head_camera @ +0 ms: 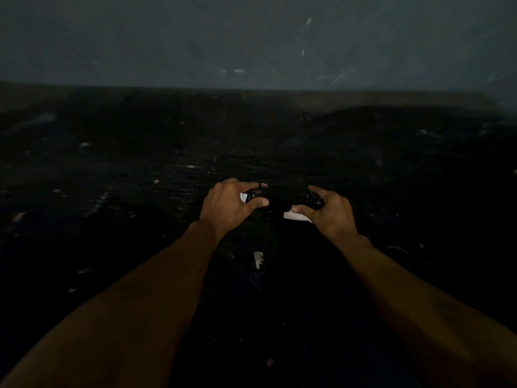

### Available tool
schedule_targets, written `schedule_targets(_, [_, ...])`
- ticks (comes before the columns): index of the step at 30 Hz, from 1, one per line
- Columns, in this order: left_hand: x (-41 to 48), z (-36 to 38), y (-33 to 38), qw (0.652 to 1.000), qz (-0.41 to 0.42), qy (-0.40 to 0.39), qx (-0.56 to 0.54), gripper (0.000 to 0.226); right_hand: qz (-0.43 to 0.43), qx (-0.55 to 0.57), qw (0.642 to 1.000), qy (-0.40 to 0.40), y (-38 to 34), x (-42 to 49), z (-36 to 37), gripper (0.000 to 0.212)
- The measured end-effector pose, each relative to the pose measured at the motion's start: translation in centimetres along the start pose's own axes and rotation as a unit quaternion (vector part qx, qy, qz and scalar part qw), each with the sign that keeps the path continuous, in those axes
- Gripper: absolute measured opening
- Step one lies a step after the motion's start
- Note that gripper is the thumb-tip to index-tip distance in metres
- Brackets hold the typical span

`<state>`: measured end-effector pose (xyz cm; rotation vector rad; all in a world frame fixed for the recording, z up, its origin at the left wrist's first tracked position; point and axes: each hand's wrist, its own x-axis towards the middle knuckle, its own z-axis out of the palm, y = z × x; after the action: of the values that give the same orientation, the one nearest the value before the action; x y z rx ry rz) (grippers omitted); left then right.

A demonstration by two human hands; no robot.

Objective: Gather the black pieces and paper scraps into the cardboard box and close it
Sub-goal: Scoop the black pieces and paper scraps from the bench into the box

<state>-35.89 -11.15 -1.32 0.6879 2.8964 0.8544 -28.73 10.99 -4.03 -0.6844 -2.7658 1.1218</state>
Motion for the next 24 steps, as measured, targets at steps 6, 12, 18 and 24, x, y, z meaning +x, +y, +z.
schedule_targets(6, [-4.7,-1.1,1.7,0.999,0.017,0.015,0.029,0.061,-0.009,-0.028,0.999,0.043,0.0,-4.9,0.0,0.081])
schedule_targets(12, [-6.9,0.1,2.1,0.999,0.007,0.037,0.025,0.063,-0.023,-0.048,0.997,0.058,0.2,-6.7,0.6,0.081])
schedule_targets(18, [-5.1,2.2,1.1,1.000,0.005,0.023,0.018,0.064,-0.022,-0.099,0.994,0.041,0.4,-4.4,1.8,0.077])
schedule_targets(24, [-0.6,5.7,-0.8,1.000,-0.020,0.007,-0.002,0.064,-0.023,-0.129,0.991,0.030,1.7,1.6,3.9,0.070])
